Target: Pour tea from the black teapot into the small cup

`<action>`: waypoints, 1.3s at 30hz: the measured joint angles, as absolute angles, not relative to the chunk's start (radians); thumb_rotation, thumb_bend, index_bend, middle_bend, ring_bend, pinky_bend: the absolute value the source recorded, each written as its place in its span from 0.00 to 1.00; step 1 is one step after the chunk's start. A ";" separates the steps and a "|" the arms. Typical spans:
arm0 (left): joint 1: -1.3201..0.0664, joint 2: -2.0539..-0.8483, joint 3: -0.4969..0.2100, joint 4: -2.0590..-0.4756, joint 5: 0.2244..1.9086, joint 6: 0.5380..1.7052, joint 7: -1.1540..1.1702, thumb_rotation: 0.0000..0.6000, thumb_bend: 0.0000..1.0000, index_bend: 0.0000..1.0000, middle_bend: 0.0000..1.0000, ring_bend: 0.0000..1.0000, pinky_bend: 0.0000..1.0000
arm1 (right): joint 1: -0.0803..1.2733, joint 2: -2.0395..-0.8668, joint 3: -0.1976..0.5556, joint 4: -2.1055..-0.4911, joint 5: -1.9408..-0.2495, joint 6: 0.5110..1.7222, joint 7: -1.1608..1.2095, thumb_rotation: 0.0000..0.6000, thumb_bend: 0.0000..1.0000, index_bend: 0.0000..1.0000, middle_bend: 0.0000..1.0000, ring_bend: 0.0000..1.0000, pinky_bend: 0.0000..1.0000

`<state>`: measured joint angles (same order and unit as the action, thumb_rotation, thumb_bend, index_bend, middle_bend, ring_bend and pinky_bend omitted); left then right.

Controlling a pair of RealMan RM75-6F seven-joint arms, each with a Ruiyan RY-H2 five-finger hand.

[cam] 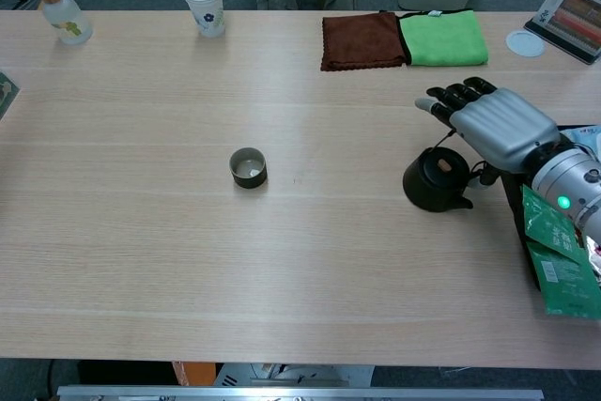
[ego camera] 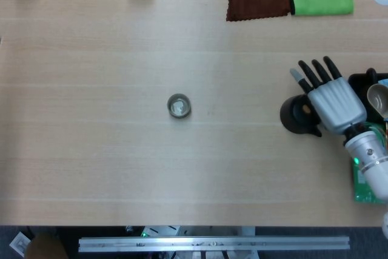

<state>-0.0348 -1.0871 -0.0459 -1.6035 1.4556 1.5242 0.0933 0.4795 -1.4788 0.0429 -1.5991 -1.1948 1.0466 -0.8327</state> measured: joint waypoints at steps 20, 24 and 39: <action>-0.031 -1.091 -0.051 -1.586 1.452 1.532 0.087 1.00 0.20 0.16 0.20 0.20 0.16 | 0.544 -1.559 0.111 -1.605 -1.092 1.073 -0.851 1.00 0.00 0.00 0.00 0.00 0.00; -0.025 -1.085 -0.050 -1.591 1.452 1.538 0.086 1.00 0.20 0.16 0.20 0.20 0.16 | 0.542 -1.505 0.100 -1.665 -1.074 1.060 -0.835 1.00 0.00 0.00 0.00 0.00 0.00; -0.028 -1.064 -0.040 -1.634 1.475 1.531 0.083 1.00 0.20 0.16 0.20 0.20 0.16 | 0.547 -1.327 0.090 -1.701 -1.044 0.988 -0.632 1.00 0.00 0.22 0.04 0.00 0.00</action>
